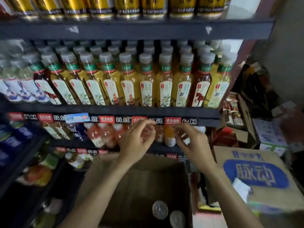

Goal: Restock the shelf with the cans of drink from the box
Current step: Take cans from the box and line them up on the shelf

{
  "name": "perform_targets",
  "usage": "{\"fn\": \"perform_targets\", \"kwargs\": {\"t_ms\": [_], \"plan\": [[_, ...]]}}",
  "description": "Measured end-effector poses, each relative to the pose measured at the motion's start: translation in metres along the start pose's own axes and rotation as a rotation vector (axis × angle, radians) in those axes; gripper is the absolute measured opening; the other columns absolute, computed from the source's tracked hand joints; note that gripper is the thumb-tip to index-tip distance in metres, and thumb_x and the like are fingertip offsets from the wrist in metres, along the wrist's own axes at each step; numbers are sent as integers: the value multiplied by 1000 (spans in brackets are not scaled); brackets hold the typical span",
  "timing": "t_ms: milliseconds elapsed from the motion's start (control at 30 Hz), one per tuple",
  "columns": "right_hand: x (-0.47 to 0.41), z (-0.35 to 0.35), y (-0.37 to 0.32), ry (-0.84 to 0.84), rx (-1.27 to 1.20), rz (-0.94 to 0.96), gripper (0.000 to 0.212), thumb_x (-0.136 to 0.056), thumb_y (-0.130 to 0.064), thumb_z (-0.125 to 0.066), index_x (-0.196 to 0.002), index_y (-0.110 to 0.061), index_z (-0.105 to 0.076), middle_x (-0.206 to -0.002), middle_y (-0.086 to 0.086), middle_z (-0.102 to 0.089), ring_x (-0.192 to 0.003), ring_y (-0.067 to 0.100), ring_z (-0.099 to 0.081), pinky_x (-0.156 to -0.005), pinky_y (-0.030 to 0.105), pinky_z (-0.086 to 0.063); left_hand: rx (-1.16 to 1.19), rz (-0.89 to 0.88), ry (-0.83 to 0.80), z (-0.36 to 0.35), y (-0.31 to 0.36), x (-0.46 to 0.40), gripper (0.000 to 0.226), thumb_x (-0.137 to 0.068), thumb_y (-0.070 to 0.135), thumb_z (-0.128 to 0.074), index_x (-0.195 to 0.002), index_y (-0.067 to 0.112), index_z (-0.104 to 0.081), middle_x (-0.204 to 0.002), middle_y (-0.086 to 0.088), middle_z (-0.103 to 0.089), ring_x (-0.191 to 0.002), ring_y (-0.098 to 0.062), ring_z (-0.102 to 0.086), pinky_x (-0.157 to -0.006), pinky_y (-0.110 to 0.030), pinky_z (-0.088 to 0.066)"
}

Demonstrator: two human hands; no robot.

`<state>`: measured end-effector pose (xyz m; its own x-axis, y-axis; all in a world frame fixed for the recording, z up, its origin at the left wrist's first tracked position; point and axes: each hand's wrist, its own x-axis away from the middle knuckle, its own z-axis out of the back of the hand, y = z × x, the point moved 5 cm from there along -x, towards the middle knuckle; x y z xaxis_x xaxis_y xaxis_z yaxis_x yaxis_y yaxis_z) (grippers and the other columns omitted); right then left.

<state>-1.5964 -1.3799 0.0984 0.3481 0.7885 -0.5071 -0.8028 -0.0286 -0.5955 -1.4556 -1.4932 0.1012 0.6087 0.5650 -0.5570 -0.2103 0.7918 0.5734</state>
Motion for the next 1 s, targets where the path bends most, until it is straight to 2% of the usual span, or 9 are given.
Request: {"fn": "perform_targets", "kwargs": {"t_ms": [200, 300, 367, 467, 567, 633, 733, 867, 1000], "plan": [[93, -82, 46, -485, 173, -241, 34, -84, -19, -63, -117, -19, -57, -111, 2, -61, -98, 24, -62, -75, 35, -50, -106, 364, -659, -58, -74, 125, 36, -85, 31, -65, -120, 26, -55, -118, 9, -57, -116, -12, -49, -100, -34, -40], [132, -108, 55, -778, 341, -278, 46, -86, -28, -60, -130, -22, -48, -125, 2, -53, -117, 24, -50, -90, 34, -44, -167, 402, -915, -81, -83, 170, 53, -86, 40, -62, -134, 27, -42, -140, 6, -42, -133, -17, -32, -108, -32, -28], [153, -121, 57, -929, 485, -241, 51, -76, -36, -70, -121, -17, -55, -114, 6, -59, -108, 27, -56, -85, 35, -46, -188, 340, -1018, -98, -84, 189, 63, -85, 42, -63, -140, 26, -37, -144, 4, -37, -135, -19, -29, -105, -31, -30], [175, -131, 63, -967, 608, -262, 64, -46, -45, -84, -98, -13, -63, -87, 6, -67, -80, 27, -65, -71, 30, -49, -170, 247, -1090, -125, -89, 207, 70, -79, 43, -69, -138, 23, -37, -137, 2, -40, -128, -18, -36, -97, -30, -35], [198, -140, 71, -1043, 630, -369, 65, -73, -43, -68, -124, -10, -44, -115, 10, -60, -107, 28, -57, -98, 36, -34, -207, 188, -1170, -148, -92, 222, 74, -77, 42, -70, -138, 20, -34, -137, 1, -39, -126, -20, -37, -97, -33, -36], [203, -145, 73, -1042, 696, -366, 56, -80, -40, -62, -122, -10, -41, -114, 10, -62, -107, 27, -58, -106, 38, -25, -222, 161, -1140, -155, -92, 225, 69, -79, 35, -69, -137, 20, -35, -135, 1, -41, -125, -20, -39, -97, -33, -36], [204, -152, 71, -1066, 721, -383, 37, -84, -29, -57, -114, -11, -45, -103, 7, -68, -98, 25, -64, -107, 38, -23, -242, 121, -1055, -155, -96, 223, 59, -80, 31, -67, -131, 21, -41, -129, 0, -48, -122, -21, -43, -95, -33, -35], [196, -154, 67, -1023, 742, -369, 38, -82, -30, -62, -110, -9, -49, -95, 7, -70, -91, 25, -66, -101, 38, -27, -223, 230, -1000, -141, -109, 228, 58, -75, 35, -72, -125, 22, -45, -123, 0, -51, -118, -21, -46, -91, -33, -39], [195, -161, 69, -956, 772, -339, 41, -84, -25, -59, -118, -7, -46, -114, 14, -61, -105, 31, -57, -101, 43, -29, -138, 378, -931, -129, -123, 232, 59, -71, 36, -77, -119, 23, -47, -120, 1, -53, -111, -21, -50, -85, -31, -43]]}}
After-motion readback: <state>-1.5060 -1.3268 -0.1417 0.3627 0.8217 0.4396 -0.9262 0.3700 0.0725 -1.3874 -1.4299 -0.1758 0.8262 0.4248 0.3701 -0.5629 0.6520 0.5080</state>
